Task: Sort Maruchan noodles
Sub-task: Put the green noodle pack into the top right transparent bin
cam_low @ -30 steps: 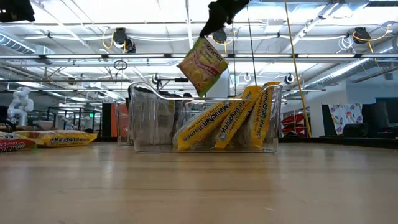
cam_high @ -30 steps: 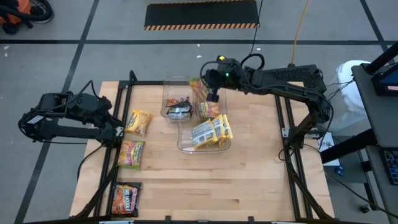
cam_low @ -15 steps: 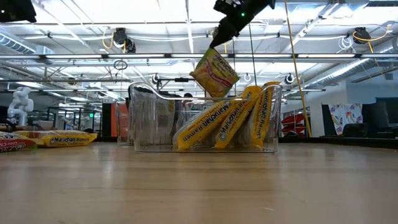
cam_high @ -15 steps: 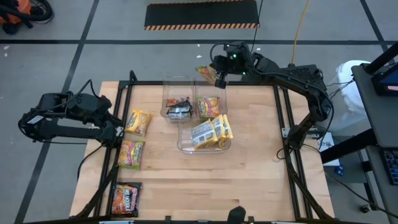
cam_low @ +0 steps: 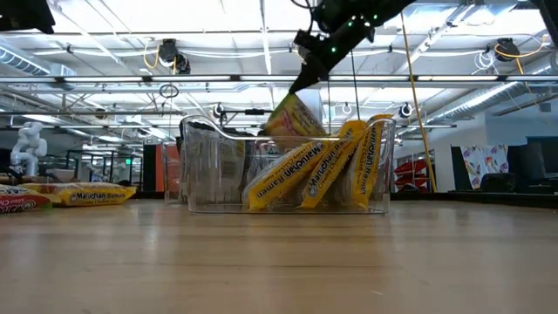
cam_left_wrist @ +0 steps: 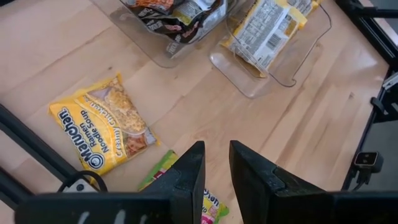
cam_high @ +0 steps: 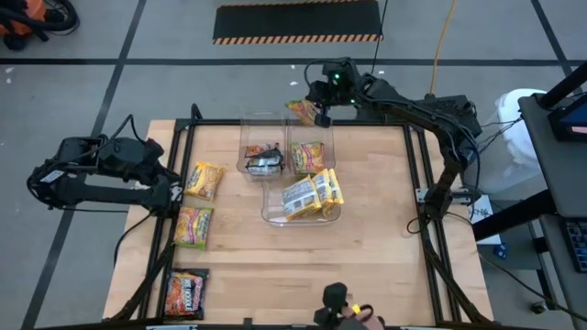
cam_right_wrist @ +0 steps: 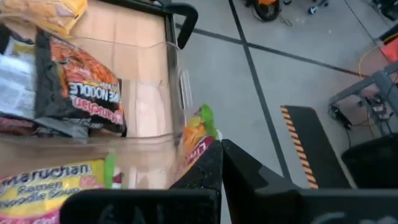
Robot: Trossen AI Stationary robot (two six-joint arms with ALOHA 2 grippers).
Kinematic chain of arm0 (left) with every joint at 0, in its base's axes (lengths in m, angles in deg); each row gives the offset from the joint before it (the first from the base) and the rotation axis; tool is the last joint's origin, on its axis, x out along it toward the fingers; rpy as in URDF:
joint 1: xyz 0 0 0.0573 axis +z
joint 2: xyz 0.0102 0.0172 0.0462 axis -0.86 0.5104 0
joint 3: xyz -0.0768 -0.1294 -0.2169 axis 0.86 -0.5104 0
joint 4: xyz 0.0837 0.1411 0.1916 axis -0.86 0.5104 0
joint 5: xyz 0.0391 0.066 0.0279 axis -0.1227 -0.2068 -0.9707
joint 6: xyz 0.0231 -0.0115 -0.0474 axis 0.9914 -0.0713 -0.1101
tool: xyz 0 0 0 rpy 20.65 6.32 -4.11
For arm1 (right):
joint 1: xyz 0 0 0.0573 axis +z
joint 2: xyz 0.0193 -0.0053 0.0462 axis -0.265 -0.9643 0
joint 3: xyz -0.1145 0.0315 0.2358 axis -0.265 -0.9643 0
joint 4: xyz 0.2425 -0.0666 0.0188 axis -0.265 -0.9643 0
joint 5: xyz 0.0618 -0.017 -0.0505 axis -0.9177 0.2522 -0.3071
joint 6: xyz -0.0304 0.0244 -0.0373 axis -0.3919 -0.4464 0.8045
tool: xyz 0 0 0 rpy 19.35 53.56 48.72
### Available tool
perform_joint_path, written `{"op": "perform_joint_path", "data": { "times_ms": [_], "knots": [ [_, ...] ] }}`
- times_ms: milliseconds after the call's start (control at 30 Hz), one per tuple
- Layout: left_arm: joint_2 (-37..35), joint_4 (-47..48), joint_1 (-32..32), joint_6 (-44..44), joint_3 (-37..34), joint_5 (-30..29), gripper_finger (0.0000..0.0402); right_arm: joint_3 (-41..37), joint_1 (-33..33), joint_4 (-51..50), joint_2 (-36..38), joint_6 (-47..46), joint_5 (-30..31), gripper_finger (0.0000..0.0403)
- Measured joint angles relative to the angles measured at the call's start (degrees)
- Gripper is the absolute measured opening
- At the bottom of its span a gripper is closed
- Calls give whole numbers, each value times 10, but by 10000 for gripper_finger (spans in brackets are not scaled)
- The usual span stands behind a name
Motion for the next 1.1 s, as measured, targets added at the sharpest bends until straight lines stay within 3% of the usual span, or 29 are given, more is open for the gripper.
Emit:
{"op": "perform_joint_path", "data": {
  "times_ms": [133, 633, 1100],
  "knots": [
    [0, 0, 0, -11, 0, 0, 79, 0, -9, 27, -28, -1, -42, 0],
    [0, 0, 0, -40, 0, -1, 79, 0, -25, 92, -117, 1, -105, 0],
    [0, -4, 0, -69, 0, -1, 79, 0, -48, 105, -131, -33, -105, 0]
  ]
}}
